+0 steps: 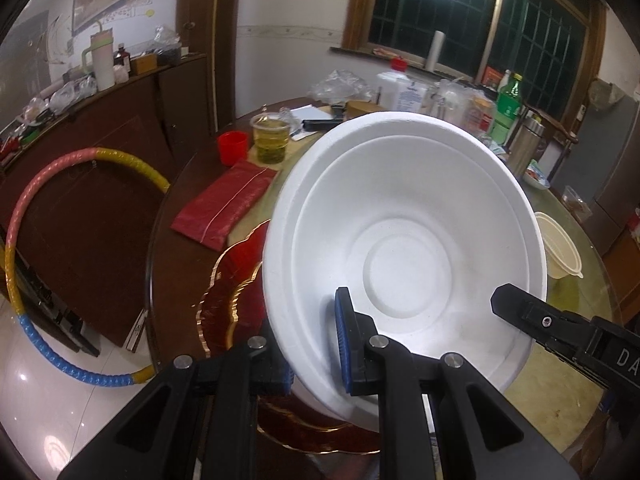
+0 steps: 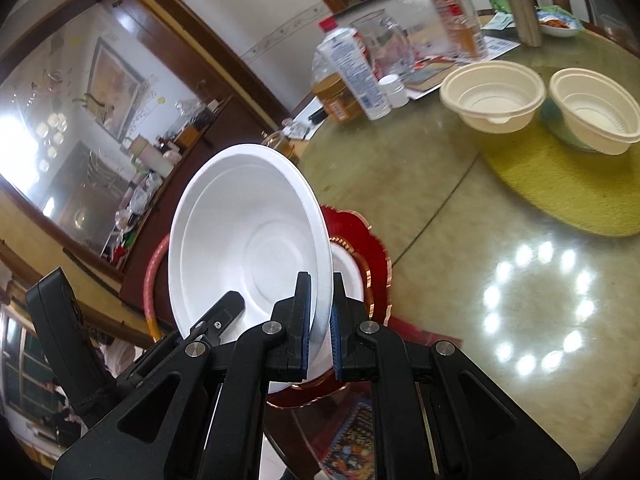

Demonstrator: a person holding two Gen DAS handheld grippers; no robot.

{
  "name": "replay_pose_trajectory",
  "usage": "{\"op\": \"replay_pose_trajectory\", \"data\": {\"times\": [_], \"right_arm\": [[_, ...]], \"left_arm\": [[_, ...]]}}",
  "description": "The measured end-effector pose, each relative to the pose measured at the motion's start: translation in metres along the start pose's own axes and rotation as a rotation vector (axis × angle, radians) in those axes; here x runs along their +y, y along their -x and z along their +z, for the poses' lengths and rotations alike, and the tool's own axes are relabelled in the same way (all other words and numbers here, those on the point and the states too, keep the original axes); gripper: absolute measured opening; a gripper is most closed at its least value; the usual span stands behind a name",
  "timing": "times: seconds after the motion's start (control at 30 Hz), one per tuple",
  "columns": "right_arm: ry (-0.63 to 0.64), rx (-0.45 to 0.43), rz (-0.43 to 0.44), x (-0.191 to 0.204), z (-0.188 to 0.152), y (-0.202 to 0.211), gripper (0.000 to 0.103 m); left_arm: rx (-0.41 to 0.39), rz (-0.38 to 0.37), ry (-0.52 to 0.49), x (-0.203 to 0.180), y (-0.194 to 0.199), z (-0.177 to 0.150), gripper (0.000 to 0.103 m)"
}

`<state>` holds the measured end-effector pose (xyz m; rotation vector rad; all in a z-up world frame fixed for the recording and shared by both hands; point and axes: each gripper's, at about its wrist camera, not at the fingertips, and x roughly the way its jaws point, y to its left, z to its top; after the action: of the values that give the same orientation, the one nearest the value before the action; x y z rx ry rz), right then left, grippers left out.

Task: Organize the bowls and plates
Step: 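Carry the large white bowl with the right gripper toward the red plate stack, then lower the large white bowl into the stacked bowls and open the right gripper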

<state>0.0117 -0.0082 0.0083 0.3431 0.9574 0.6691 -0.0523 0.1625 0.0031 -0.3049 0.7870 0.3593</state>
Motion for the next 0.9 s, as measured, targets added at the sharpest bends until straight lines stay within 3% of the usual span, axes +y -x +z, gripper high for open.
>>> {"op": "replay_pose_trajectory", "data": {"times": [0.9], "right_arm": [[-0.014, 0.116, 0.006, 0.001, -0.008, -0.039, 0.009]], "left_arm": [[0.107, 0.016, 0.016, 0.024, -0.019, -0.008, 0.016]]}}
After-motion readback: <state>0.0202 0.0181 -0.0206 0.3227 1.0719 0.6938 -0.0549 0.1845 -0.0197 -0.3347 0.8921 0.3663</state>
